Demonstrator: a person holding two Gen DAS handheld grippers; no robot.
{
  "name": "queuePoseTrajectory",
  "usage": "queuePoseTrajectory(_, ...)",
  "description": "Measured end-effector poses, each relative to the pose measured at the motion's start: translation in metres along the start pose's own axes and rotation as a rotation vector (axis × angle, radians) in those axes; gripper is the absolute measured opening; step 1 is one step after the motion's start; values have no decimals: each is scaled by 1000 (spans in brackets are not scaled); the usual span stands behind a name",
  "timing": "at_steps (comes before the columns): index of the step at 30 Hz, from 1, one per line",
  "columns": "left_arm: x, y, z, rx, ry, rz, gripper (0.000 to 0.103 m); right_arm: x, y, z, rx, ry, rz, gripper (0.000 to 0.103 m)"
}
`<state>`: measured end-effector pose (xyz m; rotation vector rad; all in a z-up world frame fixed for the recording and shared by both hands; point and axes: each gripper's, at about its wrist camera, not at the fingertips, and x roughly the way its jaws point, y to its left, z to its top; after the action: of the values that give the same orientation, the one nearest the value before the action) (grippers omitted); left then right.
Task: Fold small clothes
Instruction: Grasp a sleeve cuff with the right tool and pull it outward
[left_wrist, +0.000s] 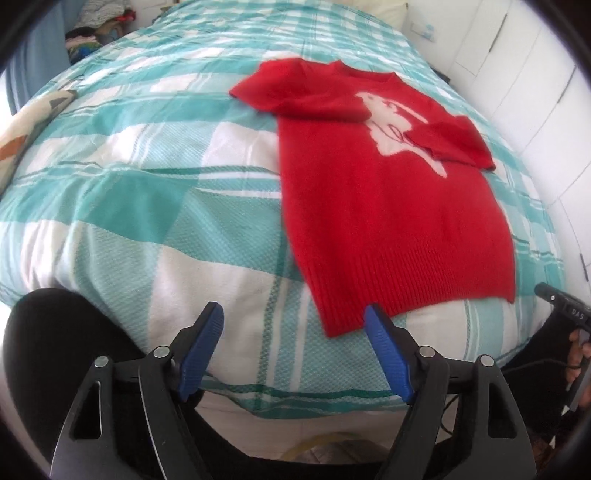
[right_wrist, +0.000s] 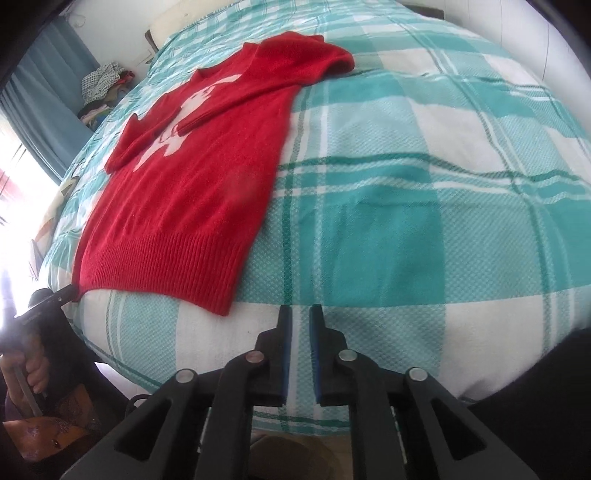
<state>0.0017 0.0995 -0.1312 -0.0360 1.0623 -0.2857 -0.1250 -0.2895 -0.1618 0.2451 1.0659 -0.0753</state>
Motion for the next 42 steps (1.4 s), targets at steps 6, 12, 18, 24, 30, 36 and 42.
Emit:
queuePoseTrajectory(6, -24, 16, 53, -134, -186, -33, 96, -37, 57, 82, -405, -196, -177, 61)
queuePoseTrajectory(12, 23, 14, 83, -186, -287, 33, 97, 48, 151, 143, -708, -156, 71, 62)
queuePoseTrajectory(18, 61, 21, 73, -152, -193, 117, 97, 144, 165, 170, -665, -65, 20, 45)
queuePoseTrajectory(24, 57, 31, 73, -205, -228, 136, 97, 75, 62, 204, -300, -237, 79, 8)
queuePoseTrajectory(30, 61, 34, 71, -231, -218, 140, 97, -7, -136, 197, 216, -402, 1, 8)
queuePoseTrajectory(36, 66, 36, 70, -249, -214, 139, 97, 8, -263, 142, 609, -377, -16, 8)
queuePoseTrajectory(42, 70, 34, 69, -232, -213, 169, 97, 24, -286, 130, 718, -355, 141, 26)
